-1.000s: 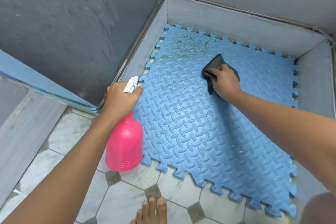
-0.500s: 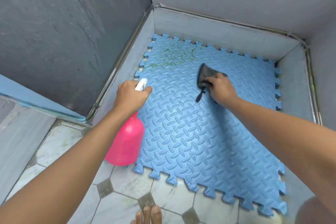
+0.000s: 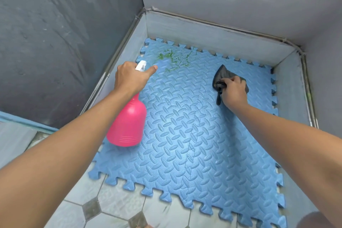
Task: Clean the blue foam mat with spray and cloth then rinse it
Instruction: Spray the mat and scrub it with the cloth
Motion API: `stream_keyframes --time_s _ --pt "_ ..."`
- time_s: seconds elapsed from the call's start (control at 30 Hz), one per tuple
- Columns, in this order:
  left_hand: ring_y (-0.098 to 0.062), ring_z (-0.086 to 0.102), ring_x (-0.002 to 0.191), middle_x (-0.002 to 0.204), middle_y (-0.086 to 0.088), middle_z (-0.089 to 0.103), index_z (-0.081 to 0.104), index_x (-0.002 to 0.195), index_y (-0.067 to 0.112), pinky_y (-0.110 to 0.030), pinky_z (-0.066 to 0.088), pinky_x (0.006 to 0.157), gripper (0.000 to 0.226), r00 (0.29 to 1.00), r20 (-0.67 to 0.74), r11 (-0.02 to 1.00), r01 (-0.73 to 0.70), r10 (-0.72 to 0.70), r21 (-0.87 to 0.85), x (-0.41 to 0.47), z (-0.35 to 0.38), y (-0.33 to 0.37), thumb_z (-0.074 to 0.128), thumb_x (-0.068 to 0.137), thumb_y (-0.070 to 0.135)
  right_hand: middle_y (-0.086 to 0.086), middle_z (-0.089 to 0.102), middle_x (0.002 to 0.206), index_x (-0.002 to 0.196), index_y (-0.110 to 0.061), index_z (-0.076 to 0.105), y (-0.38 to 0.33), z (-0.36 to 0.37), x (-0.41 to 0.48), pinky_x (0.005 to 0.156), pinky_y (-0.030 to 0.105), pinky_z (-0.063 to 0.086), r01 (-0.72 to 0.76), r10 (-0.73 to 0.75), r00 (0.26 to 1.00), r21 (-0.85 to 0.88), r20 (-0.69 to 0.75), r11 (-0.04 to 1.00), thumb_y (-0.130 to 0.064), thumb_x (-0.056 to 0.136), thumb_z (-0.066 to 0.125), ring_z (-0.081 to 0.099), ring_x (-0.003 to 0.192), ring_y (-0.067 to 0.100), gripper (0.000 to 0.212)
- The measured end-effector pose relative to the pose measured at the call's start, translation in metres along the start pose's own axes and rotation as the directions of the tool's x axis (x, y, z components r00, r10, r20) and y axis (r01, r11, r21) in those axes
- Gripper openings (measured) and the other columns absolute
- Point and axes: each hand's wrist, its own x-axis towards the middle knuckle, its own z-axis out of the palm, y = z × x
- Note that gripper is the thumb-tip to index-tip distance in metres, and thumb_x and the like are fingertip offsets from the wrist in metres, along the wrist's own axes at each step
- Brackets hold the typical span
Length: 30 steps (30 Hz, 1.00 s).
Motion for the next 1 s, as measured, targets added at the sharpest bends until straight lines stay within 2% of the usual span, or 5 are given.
stream_keyframes --time_s 0.4,0.6,0.83,0.9,1.0 --pt "-0.032 0.050 0.053 0.049 -0.008 0.047 0.049 0.053 0.007 -0.039 0.040 0.052 0.063 0.995 -0.080 0.998 -0.063 0.062 -0.013 0.012 -0.001 -0.012 0.070 0.080 0.060 0.016 0.032 0.158 0.145 -0.015 0.048 -0.037 0.028 0.078 0.123 0.049 0.013 -0.028 0.027 1.000 0.077 0.016 0.997 -0.025 0.102 0.038 0.017 0.147 0.042 0.045" --pt "-0.028 0.033 0.056 0.050 -0.001 0.032 0.029 0.053 0.017 -0.038 0.034 0.066 0.060 0.979 -0.109 0.984 -0.171 0.175 0.050 0.004 -0.013 -0.020 0.070 0.089 0.042 0.011 0.045 0.151 0.136 -0.021 0.056 -0.147 0.053 0.097 0.112 0.051 0.028 0.161 -0.165 0.985 0.068 0.044 0.985 -0.026 0.096 0.045 0.027 0.140 0.044 0.042" --pt "-0.035 0.045 0.067 0.056 -0.007 0.046 0.035 0.058 0.013 -0.041 0.037 0.077 0.053 0.975 -0.113 0.980 -0.187 0.193 0.067 0.009 -0.017 -0.024 0.069 0.089 0.038 0.001 0.042 0.156 0.145 -0.024 0.050 -0.205 0.089 0.026 0.121 0.046 0.025 0.786 -0.823 0.510 0.252 0.251 0.565 -0.023 0.098 0.050 0.023 0.150 0.033 0.046" --pt "-0.034 0.047 0.070 0.056 -0.005 0.045 0.036 0.058 0.014 -0.041 0.039 0.076 0.051 0.983 -0.077 0.985 -0.163 0.167 0.052 0.012 -0.017 -0.025 0.070 0.089 0.037 -0.001 0.041 0.156 0.145 -0.024 0.050 -0.173 0.077 0.034 0.120 0.039 0.026 0.775 -0.804 0.548 0.223 0.230 0.592 -0.017 0.098 0.052 0.025 0.150 0.028 0.047" --pt "-0.031 0.050 0.076 0.059 -0.001 0.045 0.041 0.060 0.017 -0.035 0.034 0.069 0.050 0.996 -0.004 0.996 -0.088 0.088 0.027 0.020 -0.013 -0.022 0.074 0.086 0.043 0.009 0.050 0.148 0.136 -0.015 0.058 -0.109 0.058 0.070 0.119 0.049 0.028 0.561 -0.577 0.812 0.149 0.091 0.814 -0.008 0.091 0.052 0.037 0.141 0.037 0.046"
